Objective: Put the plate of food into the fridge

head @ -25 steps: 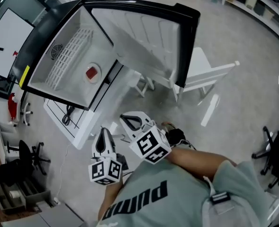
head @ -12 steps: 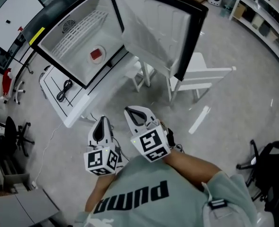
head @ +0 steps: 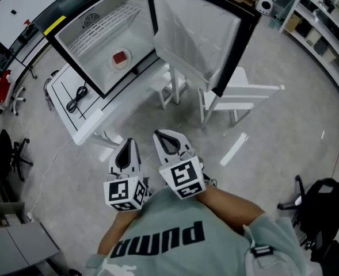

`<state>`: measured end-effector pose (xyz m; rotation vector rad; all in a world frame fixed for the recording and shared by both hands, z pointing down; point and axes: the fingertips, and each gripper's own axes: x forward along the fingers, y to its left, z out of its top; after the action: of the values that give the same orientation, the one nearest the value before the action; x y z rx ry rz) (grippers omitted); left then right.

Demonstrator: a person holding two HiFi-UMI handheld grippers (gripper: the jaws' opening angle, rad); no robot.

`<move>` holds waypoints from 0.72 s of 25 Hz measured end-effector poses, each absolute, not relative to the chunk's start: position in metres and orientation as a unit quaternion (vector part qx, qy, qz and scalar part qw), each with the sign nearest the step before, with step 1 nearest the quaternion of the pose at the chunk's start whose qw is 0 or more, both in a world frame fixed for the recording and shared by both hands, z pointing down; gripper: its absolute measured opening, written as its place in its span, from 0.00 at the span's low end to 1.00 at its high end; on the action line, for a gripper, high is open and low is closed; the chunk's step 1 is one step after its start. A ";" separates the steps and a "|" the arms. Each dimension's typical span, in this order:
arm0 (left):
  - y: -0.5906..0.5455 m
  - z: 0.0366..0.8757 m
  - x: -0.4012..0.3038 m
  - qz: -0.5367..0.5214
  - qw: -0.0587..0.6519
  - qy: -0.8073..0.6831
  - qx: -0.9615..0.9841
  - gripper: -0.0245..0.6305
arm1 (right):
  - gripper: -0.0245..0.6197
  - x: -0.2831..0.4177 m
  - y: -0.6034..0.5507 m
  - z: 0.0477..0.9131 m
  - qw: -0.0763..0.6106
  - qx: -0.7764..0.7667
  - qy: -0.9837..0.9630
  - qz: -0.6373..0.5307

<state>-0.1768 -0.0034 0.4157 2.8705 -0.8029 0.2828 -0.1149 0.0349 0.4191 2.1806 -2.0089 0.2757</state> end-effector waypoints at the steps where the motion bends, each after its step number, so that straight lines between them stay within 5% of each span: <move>1: -0.004 0.417 -0.179 0.095 0.075 -0.268 0.956 0.05 | 0.05 -0.117 0.035 0.420 0.082 0.730 -0.672 0.094; 18: -0.015 0.424 -0.197 0.090 0.086 -0.261 0.957 0.05 | 0.05 -0.136 0.027 0.427 0.090 0.733 -0.667 0.101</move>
<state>-0.1974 -0.0147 0.4237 2.8536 -0.7778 0.2671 -0.1362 0.0273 0.4268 2.1783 -1.9825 0.3010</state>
